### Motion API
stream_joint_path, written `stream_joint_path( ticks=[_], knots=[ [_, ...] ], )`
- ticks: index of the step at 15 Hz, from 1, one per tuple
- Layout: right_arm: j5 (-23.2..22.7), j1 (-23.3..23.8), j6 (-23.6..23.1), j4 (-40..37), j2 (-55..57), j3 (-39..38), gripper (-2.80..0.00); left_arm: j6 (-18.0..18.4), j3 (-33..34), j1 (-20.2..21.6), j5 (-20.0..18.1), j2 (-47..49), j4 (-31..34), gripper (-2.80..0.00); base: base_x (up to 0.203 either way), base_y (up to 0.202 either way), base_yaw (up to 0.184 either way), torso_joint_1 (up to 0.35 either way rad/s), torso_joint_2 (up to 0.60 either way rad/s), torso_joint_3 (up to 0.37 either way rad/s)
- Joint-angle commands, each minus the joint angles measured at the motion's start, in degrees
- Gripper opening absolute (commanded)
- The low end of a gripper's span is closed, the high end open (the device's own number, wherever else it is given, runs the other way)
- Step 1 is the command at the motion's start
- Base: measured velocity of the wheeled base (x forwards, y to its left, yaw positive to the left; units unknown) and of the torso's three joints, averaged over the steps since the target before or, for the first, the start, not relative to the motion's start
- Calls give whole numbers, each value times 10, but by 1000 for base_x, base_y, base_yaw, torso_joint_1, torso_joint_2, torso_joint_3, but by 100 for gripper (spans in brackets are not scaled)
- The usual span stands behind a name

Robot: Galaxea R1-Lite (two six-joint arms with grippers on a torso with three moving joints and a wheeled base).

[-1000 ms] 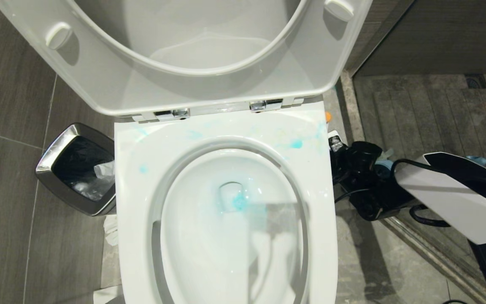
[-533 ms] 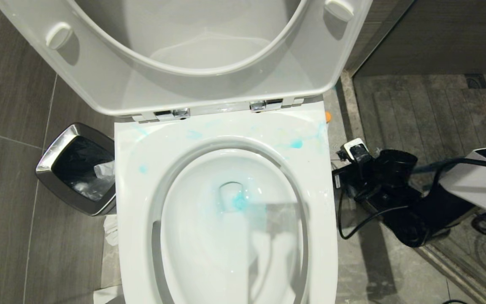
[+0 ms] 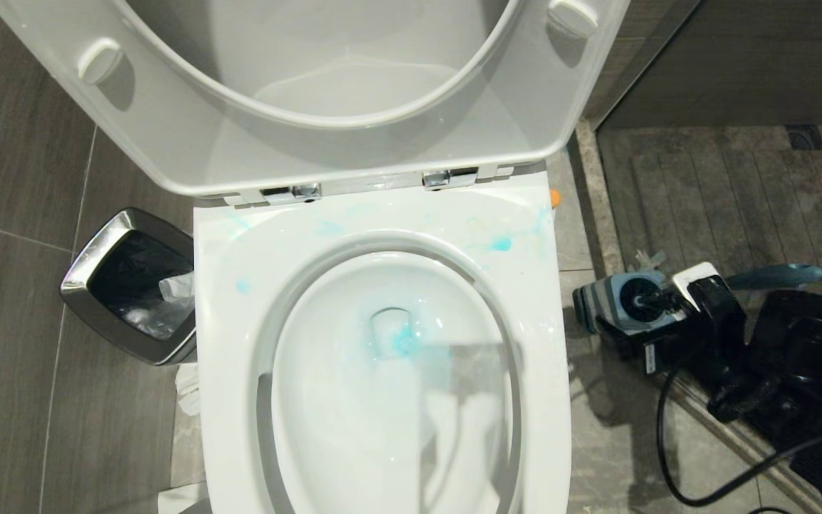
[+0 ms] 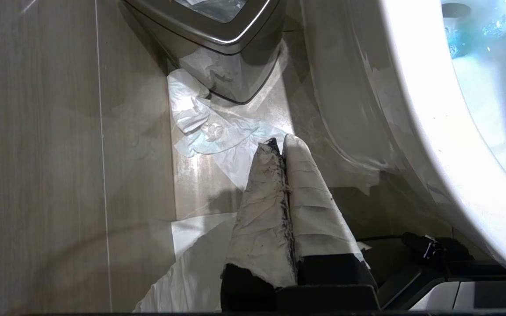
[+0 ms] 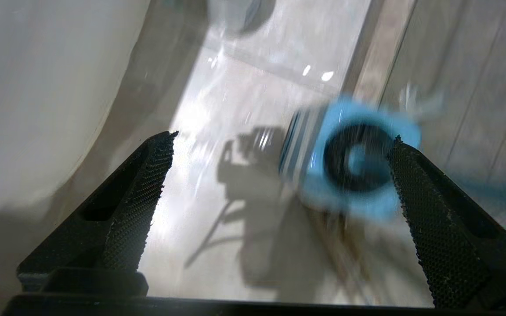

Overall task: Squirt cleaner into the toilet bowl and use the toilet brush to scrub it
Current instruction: Scrub the toilet bowl

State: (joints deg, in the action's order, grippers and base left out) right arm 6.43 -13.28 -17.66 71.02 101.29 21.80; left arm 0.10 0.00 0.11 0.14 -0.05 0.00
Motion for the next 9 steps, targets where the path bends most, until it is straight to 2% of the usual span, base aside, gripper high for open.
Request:
stream_joint_path(
  ticks=[1, 4, 5, 9],
  knots=[
    [-9, -1, 10, 4, -89, -92, 0, 0, 0, 0, 0, 0, 0, -280, 0, 0, 0, 0, 0, 0],
    [-14, -1, 35, 5, -163, -184, 0, 0, 0, 1, 0, 0, 0, -280, 0, 0, 0, 0, 0, 0],
    [-15, -1, 43, 1, -190, -209, -280, 0, 0, 0, 0, 0, 0, -280, 0, 0, 0, 0, 0, 0],
    [-6, 4, 46, -13, -253, -218, -280, 0, 0, 1, 0, 0, 0, -280, 0, 0, 0, 0, 0, 0]
  ],
)
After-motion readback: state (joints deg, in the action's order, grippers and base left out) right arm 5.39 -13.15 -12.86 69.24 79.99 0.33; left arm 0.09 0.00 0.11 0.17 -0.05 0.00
